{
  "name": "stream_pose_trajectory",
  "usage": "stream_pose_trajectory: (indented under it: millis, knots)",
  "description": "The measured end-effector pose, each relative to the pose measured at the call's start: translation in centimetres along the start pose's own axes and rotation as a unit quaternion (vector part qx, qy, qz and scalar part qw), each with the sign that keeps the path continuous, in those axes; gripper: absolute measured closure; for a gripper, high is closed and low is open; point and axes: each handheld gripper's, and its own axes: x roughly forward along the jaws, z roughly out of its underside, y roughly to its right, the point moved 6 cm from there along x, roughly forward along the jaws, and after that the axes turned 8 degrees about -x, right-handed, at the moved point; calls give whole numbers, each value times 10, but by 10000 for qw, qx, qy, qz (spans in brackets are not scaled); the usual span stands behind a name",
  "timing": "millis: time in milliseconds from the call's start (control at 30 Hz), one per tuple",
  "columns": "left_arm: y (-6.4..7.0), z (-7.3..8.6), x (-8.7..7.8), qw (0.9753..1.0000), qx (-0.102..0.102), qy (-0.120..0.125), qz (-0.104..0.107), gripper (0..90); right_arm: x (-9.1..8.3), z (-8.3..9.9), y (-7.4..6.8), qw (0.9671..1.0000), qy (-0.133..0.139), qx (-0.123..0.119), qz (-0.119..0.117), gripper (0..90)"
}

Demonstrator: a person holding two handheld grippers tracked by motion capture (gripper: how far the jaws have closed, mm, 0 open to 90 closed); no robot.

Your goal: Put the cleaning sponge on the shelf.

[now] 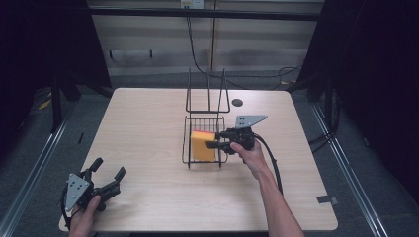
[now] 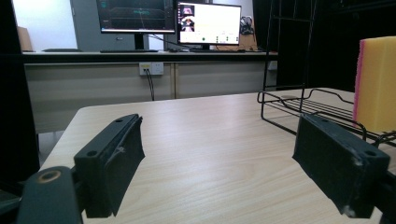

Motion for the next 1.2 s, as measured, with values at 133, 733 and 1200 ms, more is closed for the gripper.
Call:
stream_pose_trajectory:
  millis: [133,733,1200]
  knots:
    - [0,0,0,10000,2,-2,0,156,0,1,1,10000,-18,3,51,608]
    - [0,0,0,10000,4,-2,3,156,1,5,0,10000,-81,23,-53,585]
    - [0,0,0,10000,2,-1,3,156,3,1,-2,9993,-198,11,301,346]
